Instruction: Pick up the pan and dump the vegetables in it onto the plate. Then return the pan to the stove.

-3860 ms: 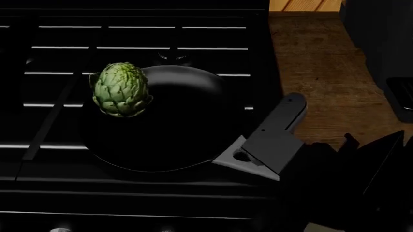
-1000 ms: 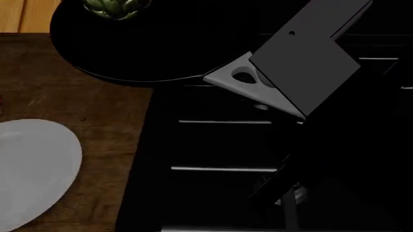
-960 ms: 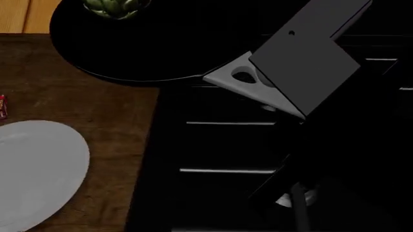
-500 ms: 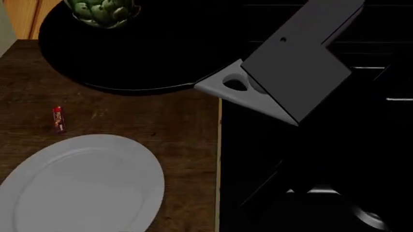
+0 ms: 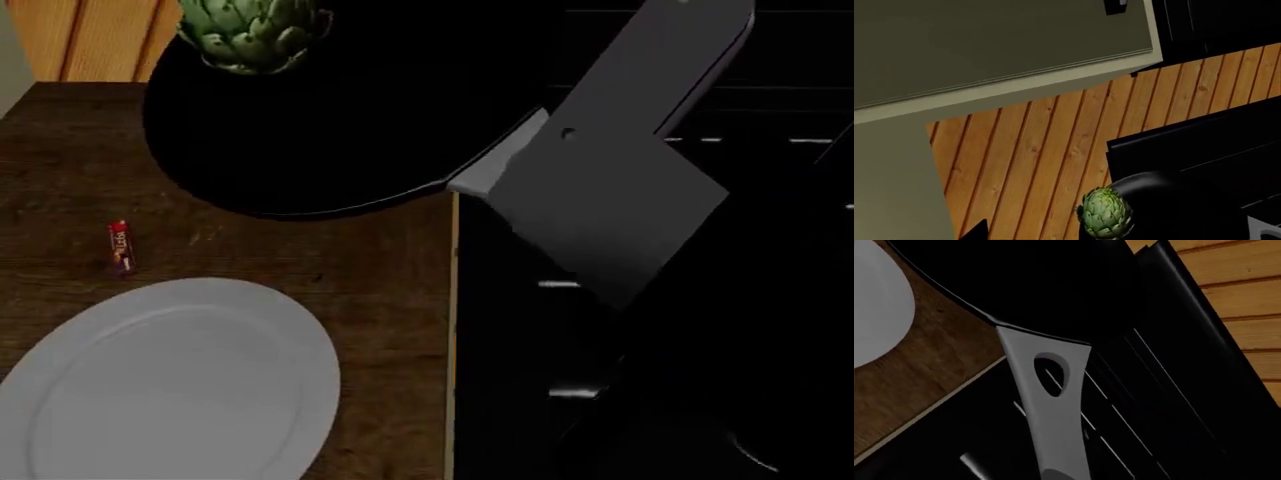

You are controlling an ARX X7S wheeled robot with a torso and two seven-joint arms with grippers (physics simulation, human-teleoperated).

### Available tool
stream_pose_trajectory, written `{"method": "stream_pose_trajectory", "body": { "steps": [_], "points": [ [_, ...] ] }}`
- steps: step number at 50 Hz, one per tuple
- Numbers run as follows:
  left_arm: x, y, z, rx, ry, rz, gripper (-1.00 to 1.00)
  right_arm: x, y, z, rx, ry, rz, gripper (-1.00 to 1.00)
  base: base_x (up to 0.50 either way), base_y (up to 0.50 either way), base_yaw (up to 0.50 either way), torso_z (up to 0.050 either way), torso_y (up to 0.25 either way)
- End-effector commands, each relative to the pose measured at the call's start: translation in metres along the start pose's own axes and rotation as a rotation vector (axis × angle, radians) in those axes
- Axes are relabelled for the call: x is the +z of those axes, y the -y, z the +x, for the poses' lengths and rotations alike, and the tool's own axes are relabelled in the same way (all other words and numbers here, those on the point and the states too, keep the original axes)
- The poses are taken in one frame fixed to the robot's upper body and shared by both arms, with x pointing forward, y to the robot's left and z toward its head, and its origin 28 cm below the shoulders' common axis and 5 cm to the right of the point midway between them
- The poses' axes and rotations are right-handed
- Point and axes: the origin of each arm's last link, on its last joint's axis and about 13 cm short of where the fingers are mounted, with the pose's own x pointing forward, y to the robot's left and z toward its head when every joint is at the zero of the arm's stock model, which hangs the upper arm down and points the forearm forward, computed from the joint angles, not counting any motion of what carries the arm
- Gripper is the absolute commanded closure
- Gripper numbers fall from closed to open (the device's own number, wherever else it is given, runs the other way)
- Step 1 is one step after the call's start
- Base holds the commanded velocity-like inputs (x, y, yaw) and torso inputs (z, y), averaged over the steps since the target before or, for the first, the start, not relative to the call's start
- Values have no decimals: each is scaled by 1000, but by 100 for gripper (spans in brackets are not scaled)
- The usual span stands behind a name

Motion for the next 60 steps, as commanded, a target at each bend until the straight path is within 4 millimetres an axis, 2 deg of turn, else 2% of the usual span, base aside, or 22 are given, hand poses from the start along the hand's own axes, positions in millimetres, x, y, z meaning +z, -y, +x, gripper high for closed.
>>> {"method": "stream_pose_trajectory", "body": {
  "steps": [1,13,25,32,60],
  "points": [
    [-1,-2,-5,2,4,-10,-100,11,16,-24,-235,96,-110,100,0,0,0,0,10],
    [-1,-1,-4,2,0,-9,-100,10,9,-28,-206,103,-130,100,0,0,0,1,3],
    [-3,0,-6,-13,-4,-14,-100,5,10,-38,-254,84,-143,100,0,0,0,1,3],
    [-3,0,-7,-14,-4,-18,-100,-2,1,-39,-317,7,-252,100,0,0,-1,1,3],
    [-11,0,-9,-38,-20,-43,-100,18,-2,-52,-397,39,-375,100,0,0,0,1,3]
  ]
}}
